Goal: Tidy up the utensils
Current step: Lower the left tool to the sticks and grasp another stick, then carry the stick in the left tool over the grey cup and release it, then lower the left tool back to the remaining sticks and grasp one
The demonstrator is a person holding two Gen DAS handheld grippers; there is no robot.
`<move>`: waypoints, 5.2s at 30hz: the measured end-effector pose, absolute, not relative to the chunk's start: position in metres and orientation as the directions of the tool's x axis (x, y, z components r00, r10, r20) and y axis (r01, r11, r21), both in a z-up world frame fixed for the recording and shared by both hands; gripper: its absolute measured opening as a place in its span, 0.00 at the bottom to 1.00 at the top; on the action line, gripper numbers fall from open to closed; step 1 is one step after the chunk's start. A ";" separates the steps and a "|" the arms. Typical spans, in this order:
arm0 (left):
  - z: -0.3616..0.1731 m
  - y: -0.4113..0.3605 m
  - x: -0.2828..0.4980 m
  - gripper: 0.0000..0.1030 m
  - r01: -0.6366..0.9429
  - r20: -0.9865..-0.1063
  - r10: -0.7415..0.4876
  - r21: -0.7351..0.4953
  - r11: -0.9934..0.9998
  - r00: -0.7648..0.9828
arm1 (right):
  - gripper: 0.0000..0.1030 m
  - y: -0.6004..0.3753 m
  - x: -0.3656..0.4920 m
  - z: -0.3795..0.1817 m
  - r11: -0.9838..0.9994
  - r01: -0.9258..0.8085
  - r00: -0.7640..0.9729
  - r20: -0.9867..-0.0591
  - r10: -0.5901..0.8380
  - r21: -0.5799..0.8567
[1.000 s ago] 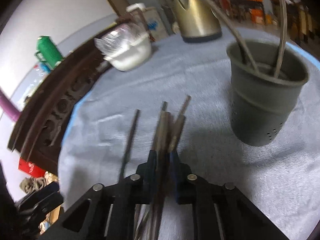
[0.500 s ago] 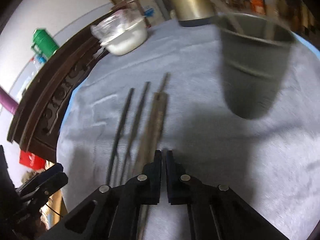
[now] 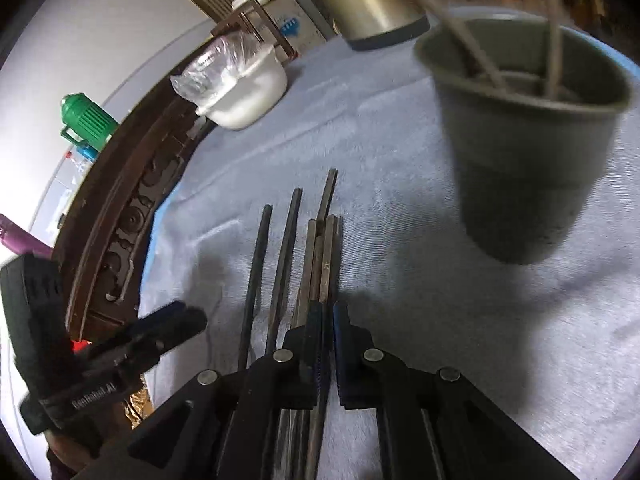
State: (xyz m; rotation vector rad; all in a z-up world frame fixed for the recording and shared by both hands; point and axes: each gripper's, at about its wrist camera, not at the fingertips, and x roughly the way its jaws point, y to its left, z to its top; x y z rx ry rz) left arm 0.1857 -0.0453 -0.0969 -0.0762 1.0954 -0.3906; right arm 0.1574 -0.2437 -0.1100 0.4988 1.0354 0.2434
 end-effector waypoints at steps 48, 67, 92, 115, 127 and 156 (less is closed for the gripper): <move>-0.035 -0.025 0.198 0.07 0.277 -0.778 -0.414 -0.315 0.908 0.473 | 0.06 -0.238 0.166 -0.047 0.954 -0.076 0.581 -0.765 0.277 0.288; 0.106 -0.072 0.128 0.06 0.479 -0.545 -0.536 -0.259 0.839 0.645 | 0.06 -0.333 0.072 0.079 0.867 -0.127 0.902 -0.307 0.303 0.483; 0.122 -0.172 0.139 0.06 0.483 -0.261 -0.535 -0.240 0.842 0.803 | 0.06 -0.397 0.063 0.098 0.899 0.124 0.975 -0.218 -0.032 0.420; 0.097 -0.104 0.087 0.55 0.399 -0.424 -0.441 -0.189 0.897 0.791 | 0.69 -0.402 0.010 0.093 0.836 0.085 0.975 -0.217 0.042 0.543; 0.055 -0.026 0.056 0.69 0.158 -0.572 -0.194 -0.112 0.981 0.797 | 0.69 -0.366 -0.062 0.115 0.878 0.021 0.993 -0.114 0.039 0.478; -0.036 -0.024 0.061 0.69 0.138 -0.735 -0.049 0.061 0.988 0.677 | 0.54 -0.268 0.010 -0.005 0.899 -0.068 0.810 -0.501 0.303 0.433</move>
